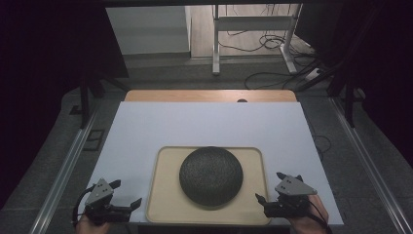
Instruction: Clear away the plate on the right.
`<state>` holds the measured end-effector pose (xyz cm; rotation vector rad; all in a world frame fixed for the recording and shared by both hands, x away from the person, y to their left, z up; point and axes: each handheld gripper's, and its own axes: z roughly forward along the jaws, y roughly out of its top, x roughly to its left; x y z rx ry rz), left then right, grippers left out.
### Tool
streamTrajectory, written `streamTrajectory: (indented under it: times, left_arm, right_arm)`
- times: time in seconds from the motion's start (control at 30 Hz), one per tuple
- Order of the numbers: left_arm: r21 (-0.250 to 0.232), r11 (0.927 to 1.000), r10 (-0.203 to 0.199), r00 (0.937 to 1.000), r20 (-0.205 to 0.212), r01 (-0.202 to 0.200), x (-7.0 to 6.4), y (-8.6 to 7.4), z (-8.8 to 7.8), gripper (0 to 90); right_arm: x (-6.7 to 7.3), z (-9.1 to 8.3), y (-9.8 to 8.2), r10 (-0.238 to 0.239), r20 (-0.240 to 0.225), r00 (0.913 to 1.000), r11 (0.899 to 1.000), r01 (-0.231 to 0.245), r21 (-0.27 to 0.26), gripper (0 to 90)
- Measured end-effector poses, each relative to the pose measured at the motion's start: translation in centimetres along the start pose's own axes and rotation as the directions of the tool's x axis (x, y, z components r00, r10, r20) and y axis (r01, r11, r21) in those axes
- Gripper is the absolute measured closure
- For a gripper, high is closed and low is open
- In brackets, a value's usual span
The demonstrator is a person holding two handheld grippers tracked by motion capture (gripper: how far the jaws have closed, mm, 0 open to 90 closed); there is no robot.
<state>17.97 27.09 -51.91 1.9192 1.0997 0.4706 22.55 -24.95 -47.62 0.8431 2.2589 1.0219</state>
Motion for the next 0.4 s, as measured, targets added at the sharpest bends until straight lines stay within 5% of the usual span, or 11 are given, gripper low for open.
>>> streamTrajectory:
  times: [0.4]
  left_arm:
    - [0.004,1.0000,0.002,1.0000,0.002,-0.002,0.0,0.0,0.1,0.0]
  right_arm:
    - [-0.6,-0.2,-1.2,0.033,0.006,0.9995,0.999,-0.033,0.005,4.7]
